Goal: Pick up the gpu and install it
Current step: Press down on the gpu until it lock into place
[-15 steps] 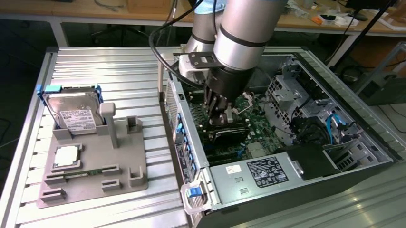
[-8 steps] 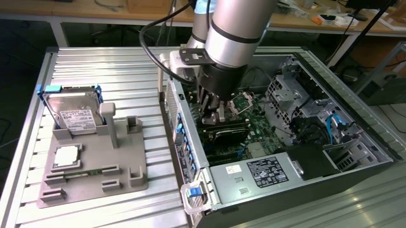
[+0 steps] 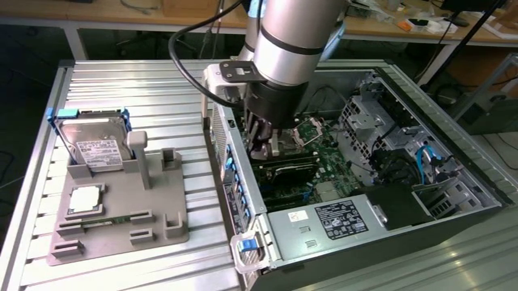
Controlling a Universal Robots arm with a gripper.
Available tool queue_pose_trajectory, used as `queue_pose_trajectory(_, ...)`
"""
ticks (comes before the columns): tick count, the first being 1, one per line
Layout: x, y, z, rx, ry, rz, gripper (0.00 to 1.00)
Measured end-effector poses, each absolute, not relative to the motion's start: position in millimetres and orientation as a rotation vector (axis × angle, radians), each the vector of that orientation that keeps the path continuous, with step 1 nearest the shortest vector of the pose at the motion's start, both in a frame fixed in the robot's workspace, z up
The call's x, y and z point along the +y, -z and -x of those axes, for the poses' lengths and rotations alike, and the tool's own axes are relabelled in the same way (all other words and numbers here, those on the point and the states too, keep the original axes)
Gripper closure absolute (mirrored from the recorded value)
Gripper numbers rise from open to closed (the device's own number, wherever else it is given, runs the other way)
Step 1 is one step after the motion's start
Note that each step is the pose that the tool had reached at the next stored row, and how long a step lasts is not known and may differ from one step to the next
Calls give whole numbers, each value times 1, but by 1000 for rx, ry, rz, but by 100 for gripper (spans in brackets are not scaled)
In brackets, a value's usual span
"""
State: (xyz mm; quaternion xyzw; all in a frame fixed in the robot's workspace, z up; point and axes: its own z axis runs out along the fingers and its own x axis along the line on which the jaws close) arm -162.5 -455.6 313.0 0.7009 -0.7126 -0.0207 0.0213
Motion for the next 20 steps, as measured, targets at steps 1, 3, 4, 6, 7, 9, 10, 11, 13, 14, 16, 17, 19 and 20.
queue_pose_trajectory(1,-456,-313,163,-2209,64,-2173,89)
queue_pose_trajectory(3,-455,-313,164,-2209,64,-2173,89)
queue_pose_trajectory(4,-455,-313,164,-2209,64,-2173,89)
queue_pose_trajectory(6,-456,-310,164,-2208,64,-2172,89)
queue_pose_trajectory(7,-456,-309,164,-2208,63,-2172,89)
queue_pose_trajectory(9,-456,-306,164,-2207,63,-2171,89)
queue_pose_trajectory(10,-456,-304,164,-2207,63,-2172,89)
queue_pose_trajectory(11,-456,-303,164,-2208,63,-2172,89)
queue_pose_trajectory(13,-455,-305,164,-2208,64,-2172,89)
queue_pose_trajectory(14,-455,-307,164,-2211,65,-2175,89)
queue_pose_trajectory(16,-455,-317,164,-2209,64,-2173,89)
queue_pose_trajectory(17,-455,-322,164,-2209,64,-2173,89)
queue_pose_trajectory(19,-455,-326,161,-2209,64,-2173,89)
queue_pose_trajectory(20,-455,-326,159,-2209,64,-2173,89)
